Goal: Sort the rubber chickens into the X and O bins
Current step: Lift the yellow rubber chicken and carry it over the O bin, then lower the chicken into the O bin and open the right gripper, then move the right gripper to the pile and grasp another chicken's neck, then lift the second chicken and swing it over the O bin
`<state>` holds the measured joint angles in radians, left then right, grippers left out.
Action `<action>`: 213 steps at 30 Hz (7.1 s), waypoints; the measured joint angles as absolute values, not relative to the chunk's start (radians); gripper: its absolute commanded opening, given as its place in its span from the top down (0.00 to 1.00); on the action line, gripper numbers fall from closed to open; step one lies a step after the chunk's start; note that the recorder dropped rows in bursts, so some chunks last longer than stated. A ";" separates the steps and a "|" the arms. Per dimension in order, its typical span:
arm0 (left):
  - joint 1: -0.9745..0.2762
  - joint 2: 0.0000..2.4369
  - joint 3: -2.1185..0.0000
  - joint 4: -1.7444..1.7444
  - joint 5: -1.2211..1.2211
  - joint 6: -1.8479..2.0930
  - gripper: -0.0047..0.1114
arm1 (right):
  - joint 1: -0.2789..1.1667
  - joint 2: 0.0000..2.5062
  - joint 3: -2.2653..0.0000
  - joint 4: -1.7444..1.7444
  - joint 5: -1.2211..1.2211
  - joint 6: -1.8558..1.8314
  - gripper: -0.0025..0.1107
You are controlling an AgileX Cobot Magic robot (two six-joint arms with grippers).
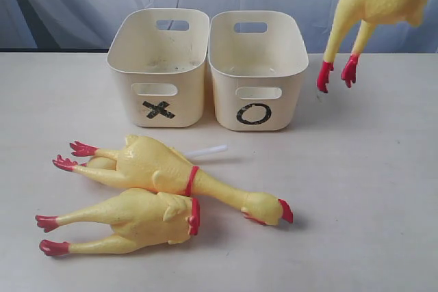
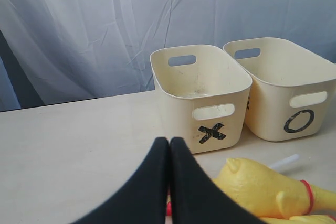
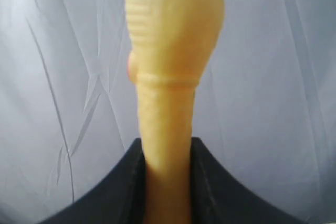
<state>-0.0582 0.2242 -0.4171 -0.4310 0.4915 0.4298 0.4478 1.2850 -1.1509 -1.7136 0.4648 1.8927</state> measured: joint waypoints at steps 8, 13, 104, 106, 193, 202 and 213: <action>-0.058 0.224 -0.417 -0.431 0.492 0.430 0.96 | 0.388 1.487 -1.329 -1.725 0.373 2.009 0.99; -0.058 0.224 -0.417 -0.431 0.492 0.430 0.96 | 0.388 1.595 -1.443 -1.727 0.346 2.014 0.99; -0.058 0.224 -0.417 -0.431 0.499 0.430 0.96 | 0.115 1.850 -1.615 -1.740 -0.919 1.877 0.99; -0.058 0.224 -0.417 -0.431 0.499 0.430 0.96 | 0.084 1.827 -1.594 -1.744 -1.026 1.868 0.99; -0.058 0.224 -0.417 -0.429 0.499 0.430 0.96 | 0.620 1.828 -0.798 -1.746 -0.339 1.227 0.99; -0.058 0.224 -0.417 -0.427 0.499 0.430 0.96 | 0.620 1.741 -0.798 -1.750 -0.386 1.211 0.99; -0.058 0.224 -0.417 -0.424 0.499 0.430 0.96 | 0.620 1.568 -0.798 -1.752 -0.310 1.198 0.99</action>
<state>-0.0582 0.2242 -0.4171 -0.4244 0.4992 0.4298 0.6203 1.5677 -0.7984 -1.7520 -0.3098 1.1975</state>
